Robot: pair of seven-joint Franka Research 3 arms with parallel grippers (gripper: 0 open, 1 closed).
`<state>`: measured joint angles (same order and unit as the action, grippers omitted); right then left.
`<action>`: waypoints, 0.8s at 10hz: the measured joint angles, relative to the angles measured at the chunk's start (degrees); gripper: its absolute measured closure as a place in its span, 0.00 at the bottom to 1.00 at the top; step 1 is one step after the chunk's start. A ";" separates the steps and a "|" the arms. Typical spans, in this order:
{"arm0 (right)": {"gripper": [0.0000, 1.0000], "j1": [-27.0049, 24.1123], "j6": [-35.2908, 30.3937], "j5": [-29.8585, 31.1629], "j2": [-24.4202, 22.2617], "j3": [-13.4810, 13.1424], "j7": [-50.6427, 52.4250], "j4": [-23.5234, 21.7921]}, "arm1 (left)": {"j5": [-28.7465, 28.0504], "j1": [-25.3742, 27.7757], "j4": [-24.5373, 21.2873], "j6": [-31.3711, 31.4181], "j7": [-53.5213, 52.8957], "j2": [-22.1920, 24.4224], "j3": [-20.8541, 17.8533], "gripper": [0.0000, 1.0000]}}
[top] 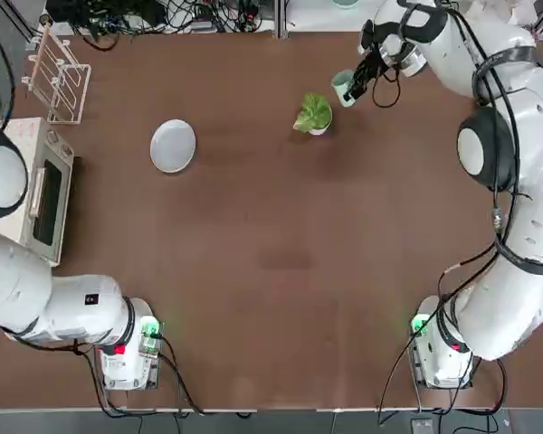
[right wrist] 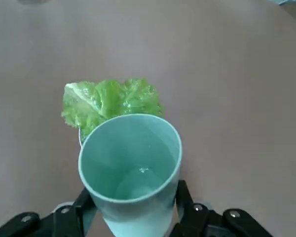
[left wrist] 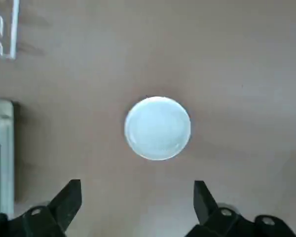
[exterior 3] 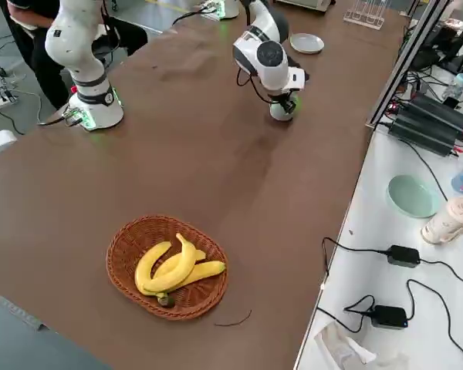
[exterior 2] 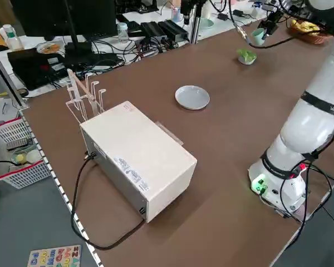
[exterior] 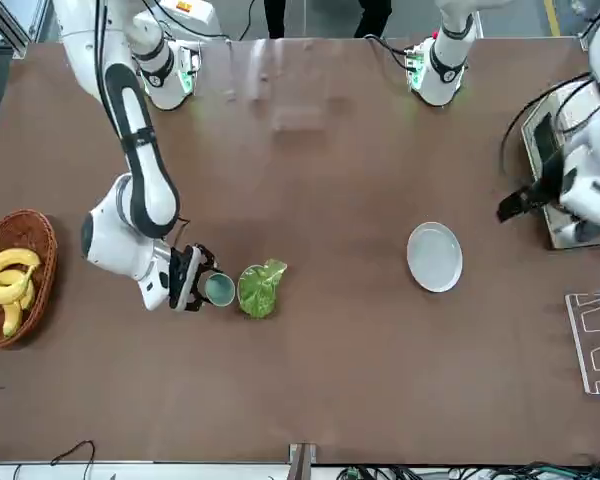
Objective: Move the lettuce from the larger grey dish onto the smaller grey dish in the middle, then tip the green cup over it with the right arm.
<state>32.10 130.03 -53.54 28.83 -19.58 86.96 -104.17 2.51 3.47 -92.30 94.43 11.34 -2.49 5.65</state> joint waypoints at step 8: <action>0.32 10.03 -0.96 5.52 -0.03 -8.05 -16.22 -0.19 | -2.74 2.34 3.33 -1.66 -19.52 -4.05 -3.56 0.00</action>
<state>42.12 129.06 -48.02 28.79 -27.62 70.75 -104.36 -0.24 5.81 -88.97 92.77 -8.18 -6.53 2.08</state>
